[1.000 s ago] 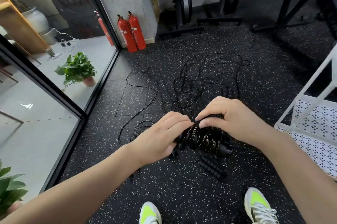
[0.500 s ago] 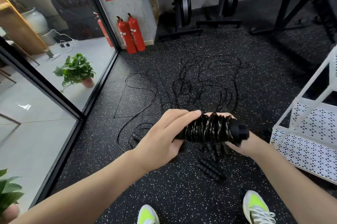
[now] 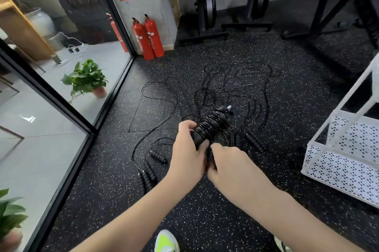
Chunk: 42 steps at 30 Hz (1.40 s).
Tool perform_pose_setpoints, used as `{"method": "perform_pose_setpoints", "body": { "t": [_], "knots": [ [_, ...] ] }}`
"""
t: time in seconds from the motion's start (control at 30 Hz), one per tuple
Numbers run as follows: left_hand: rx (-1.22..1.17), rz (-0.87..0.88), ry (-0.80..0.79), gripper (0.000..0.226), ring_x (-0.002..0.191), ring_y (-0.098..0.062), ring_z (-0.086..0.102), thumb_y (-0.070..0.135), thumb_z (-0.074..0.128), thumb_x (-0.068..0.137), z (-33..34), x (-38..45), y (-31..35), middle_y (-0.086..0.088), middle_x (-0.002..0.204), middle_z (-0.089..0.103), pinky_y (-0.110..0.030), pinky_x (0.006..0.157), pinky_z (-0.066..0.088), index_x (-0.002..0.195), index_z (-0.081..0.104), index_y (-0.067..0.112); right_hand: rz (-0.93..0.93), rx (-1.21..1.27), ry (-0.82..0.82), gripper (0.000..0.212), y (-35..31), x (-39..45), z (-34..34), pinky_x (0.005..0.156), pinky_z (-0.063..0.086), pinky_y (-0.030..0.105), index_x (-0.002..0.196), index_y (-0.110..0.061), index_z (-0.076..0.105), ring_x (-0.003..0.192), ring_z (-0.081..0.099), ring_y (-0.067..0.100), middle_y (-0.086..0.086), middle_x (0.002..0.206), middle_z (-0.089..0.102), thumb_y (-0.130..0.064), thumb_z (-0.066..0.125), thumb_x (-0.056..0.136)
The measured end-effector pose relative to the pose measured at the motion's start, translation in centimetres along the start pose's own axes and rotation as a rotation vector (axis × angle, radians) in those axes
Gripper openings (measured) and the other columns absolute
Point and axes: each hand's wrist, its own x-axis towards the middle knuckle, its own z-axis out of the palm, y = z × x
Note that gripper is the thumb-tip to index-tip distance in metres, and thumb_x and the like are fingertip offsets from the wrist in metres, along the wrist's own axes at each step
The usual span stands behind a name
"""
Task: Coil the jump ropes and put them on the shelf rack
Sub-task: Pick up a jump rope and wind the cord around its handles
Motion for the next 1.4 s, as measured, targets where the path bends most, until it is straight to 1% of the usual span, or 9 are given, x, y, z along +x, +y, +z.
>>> {"method": "perform_pose_setpoints", "body": {
  "t": [0.2, 0.3, 0.4, 0.53, 0.67, 0.77, 0.93, 1.2, 1.4],
  "knots": [
    [-0.587, -0.175, -0.158, 0.060, 0.118, -0.008, 0.063, 0.019, 0.055, 0.085, 0.1, -0.9, -0.2, 0.003, 0.133, 0.067, -0.023, 0.100, 0.048, 0.145, 0.053, 0.026, -0.167, 0.224, 0.189, 0.012, 0.9, 0.0, -0.1, 0.073, 0.050, 0.034, 0.101, -0.023, 0.059, 0.078, 0.060, 0.013, -0.011, 0.084, 0.061, -0.034, 0.058, 0.096],
    [-1.098, -0.320, -0.158, 0.043, 0.104, -0.018, 0.070, 0.026, 0.062, 0.090, 0.6, -2.0, 1.2, -0.008, 0.118, 0.074, -0.028, 0.086, 0.057, 0.130, 0.067, 0.011, -0.213, 0.305, 0.276, 0.017, 1.2, 0.0, -0.2, 0.072, 0.049, 0.028, 0.100, -0.027, 0.060, 0.079, 0.059, 0.008, -0.014, 0.081, 0.060, -0.038, 0.061, 0.088],
    [-1.248, -0.391, -0.200, 0.023, 0.077, -0.017, 0.068, 0.018, 0.055, 0.099, 0.8, -3.0, 1.4, -0.008, 0.091, 0.071, -0.029, 0.069, 0.058, 0.111, 0.074, 0.013, -0.274, 0.341, 0.375, 0.019, 0.9, -0.3, -0.3, 0.069, 0.050, 0.023, 0.101, -0.030, 0.063, 0.076, 0.059, 0.005, -0.016, 0.078, 0.060, -0.041, 0.061, 0.085],
    [-1.427, -0.408, -0.263, 0.031, 0.077, -0.025, 0.069, 0.008, 0.068, 0.081, -0.2, -3.3, 1.4, -0.014, 0.091, 0.070, -0.036, 0.069, 0.059, 0.112, 0.068, 0.007, -0.364, 0.400, 0.441, 0.032, 1.5, -0.3, -0.6, 0.067, 0.048, 0.017, 0.105, -0.034, 0.065, 0.072, 0.059, 0.007, -0.014, 0.080, 0.060, -0.046, 0.079, 0.078],
    [-1.429, -0.357, -0.390, 0.051, 0.080, -0.030, 0.060, 0.014, 0.090, 0.067, -0.9, -2.5, 0.5, -0.018, 0.088, 0.059, -0.040, 0.078, 0.056, 0.103, 0.056, 0.001, -0.444, 0.432, 0.339, 0.043, 2.3, -0.3, -0.7, 0.071, 0.046, 0.012, 0.125, -0.039, 0.061, 0.075, 0.059, 0.006, -0.016, 0.086, 0.057, -0.053, 0.073, 0.086],
    [-1.479, -0.292, -0.404, 0.048, 0.090, -0.028, 0.064, 0.009, 0.091, 0.065, -1.2, -1.9, 0.1, -0.017, 0.098, 0.067, -0.039, 0.088, 0.053, 0.104, 0.067, -0.001, -0.491, 0.421, 0.392, 0.035, 2.8, 0.1, -0.2, 0.077, 0.043, 0.010, 0.132, -0.017, 0.066, 0.081, 0.057, 0.000, -0.021, 0.088, 0.055, -0.033, 0.056, 0.102],
    [-1.452, -0.277, -0.444, 0.080, 0.110, -0.036, 0.060, 0.013, 0.091, 0.070, -0.1, -2.2, 0.6, -0.024, 0.124, 0.060, -0.048, 0.088, 0.056, 0.137, 0.049, 0.005, -0.429, 0.563, 0.551, 0.022, 2.8, 0.3, -0.3, 0.073, 0.043, 0.008, 0.115, -0.016, 0.076, 0.077, 0.063, 0.001, -0.023, 0.085, 0.062, -0.019, 0.066, 0.096],
    [-1.171, -0.181, -0.199, 0.042, 0.106, -0.029, 0.065, 0.001, 0.079, 0.078, -0.4, -2.0, 0.2, -0.018, 0.113, 0.070, -0.038, 0.094, 0.054, 0.118, 0.067, 0.004, -0.339, 0.654, 0.507, 0.024, 3.8, 0.9, -0.8, 0.067, 0.044, 0.017, 0.109, -0.026, 0.078, 0.075, 0.059, 0.015, -0.003, 0.086, 0.059, -0.019, 0.077, 0.086],
    [-0.808, -0.223, -0.101, 0.069, 0.116, -0.025, 0.069, 0.028, 0.089, 0.073, 0.0, -2.3, -0.2, -0.005, 0.121, 0.073, -0.052, 0.100, 0.054, 0.132, 0.054, 0.024, -0.423, 0.483, 0.471, 0.018, 4.2, 1.2, -1.2, 0.077, 0.053, 0.019, 0.104, -0.019, 0.080, 0.089, 0.068, 0.012, -0.008, 0.096, 0.069, -0.016, 0.077, 0.087]
  ]
}}
